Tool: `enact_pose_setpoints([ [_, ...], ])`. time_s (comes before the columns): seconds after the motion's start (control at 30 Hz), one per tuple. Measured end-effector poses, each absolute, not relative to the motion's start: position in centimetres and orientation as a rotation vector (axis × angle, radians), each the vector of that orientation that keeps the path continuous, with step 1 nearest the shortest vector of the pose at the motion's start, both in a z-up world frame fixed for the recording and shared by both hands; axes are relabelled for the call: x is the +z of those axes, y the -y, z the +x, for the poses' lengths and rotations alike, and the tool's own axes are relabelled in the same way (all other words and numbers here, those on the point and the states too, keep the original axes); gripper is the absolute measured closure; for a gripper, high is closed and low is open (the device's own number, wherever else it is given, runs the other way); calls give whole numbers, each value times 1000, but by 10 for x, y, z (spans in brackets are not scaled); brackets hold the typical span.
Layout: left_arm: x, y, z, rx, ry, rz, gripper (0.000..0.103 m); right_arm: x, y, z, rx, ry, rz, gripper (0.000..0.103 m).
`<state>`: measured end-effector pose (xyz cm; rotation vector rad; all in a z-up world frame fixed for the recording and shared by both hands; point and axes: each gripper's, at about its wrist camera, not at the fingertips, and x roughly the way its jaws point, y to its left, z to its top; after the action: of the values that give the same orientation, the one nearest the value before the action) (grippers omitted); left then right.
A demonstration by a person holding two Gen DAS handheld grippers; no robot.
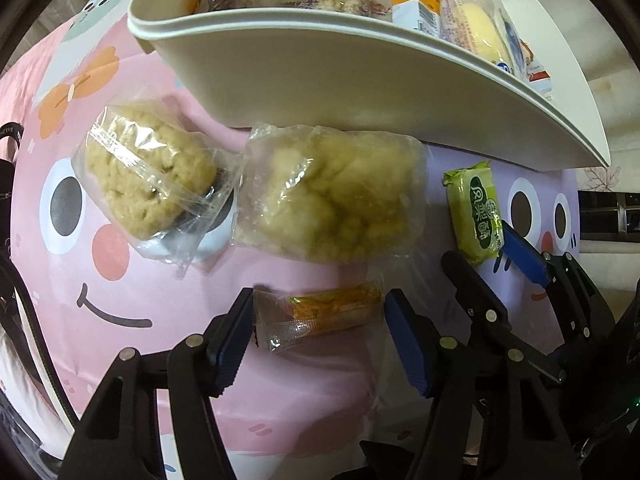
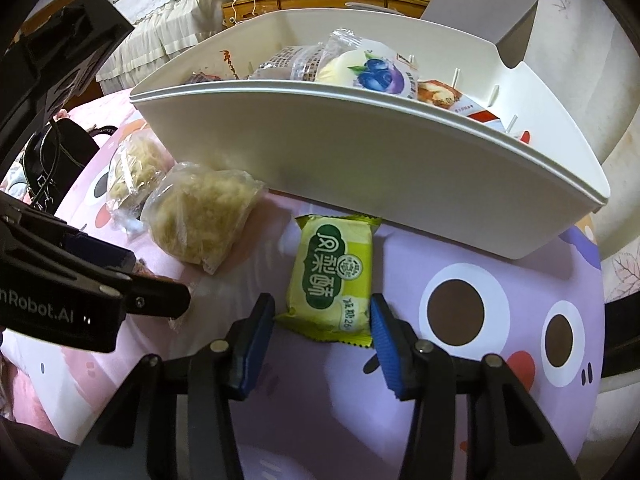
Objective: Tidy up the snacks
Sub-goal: 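Grasp the small orange-filled packet with left tool while right tool grasps the green cake packet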
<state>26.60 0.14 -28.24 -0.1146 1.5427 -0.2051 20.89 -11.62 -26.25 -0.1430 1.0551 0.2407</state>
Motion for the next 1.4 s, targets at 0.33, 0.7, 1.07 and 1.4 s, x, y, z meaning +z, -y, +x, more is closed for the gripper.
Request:
enact_pose_setpoints([
  [0.33,-284,-12,254,-215,-1531,-136,85,-258,119,201,231,-1059,-117,55],
  [0.7,-268,-25,235,-254,-1514,-179,65,-250,126,188,198,-1046,-96,56],
  [1.07,-247,-5,221,-456,-1454,12,49,-240,139,177,128,-1022,-50,56],
  [1.4,-248,28,199,-616,-1388,309,49,-231,156,156,21,-1010,22,56],
])
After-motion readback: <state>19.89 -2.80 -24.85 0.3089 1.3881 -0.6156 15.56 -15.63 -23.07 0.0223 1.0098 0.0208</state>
